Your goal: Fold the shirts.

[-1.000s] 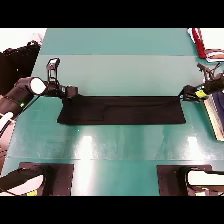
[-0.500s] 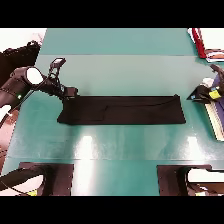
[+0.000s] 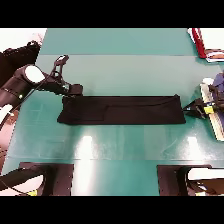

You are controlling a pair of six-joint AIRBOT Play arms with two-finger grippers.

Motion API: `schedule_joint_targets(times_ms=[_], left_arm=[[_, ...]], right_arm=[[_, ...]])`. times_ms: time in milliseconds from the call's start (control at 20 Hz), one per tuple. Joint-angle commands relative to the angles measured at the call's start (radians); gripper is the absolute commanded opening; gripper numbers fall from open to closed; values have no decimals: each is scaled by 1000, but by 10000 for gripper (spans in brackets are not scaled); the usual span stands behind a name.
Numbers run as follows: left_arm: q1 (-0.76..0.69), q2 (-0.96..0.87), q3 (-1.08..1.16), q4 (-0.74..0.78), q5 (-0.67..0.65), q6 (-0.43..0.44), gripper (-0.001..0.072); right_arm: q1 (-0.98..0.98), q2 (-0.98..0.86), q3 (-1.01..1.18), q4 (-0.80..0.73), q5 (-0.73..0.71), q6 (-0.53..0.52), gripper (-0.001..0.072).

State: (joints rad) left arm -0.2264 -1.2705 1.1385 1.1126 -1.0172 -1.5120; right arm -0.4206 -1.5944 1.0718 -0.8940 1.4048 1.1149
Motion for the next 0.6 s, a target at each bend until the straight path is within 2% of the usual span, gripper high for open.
schedule_joint_targets(times_ms=[0, 50, 100, 150, 200, 250, 300, 550], left_arm=[[-71, -33, 1, -14, 20, 1, 23], [-104, -53, 1, -16, 36, 1, 23], [-136, -76, 2, -21, 64, 0, 23], [-169, -103, 6, -33, 101, -3, 23], [-196, -132, 18, -55, 133, -3, 22], [-223, -170, 46, -82, 150, -3, 23], [-245, -209, 81, -97, 152, -1, 23], [-348, -423, 286, -104, 123, -8, 23]], right_arm=[[53, -56, 1, 47, -19, -17, 449], [76, -61, 9, 65, -19, -18, 448], [95, -60, 13, 76, -26, -25, 402], [114, -60, 23, 85, -25, -40, 227], [128, -57, 33, 89, -13, -50, 108], [138, -47, 41, 91, -1, -65, 45], [146, -28, 52, 91, 14, -81, 17], [220, 144, 169, 92, 77, -55, 17]])
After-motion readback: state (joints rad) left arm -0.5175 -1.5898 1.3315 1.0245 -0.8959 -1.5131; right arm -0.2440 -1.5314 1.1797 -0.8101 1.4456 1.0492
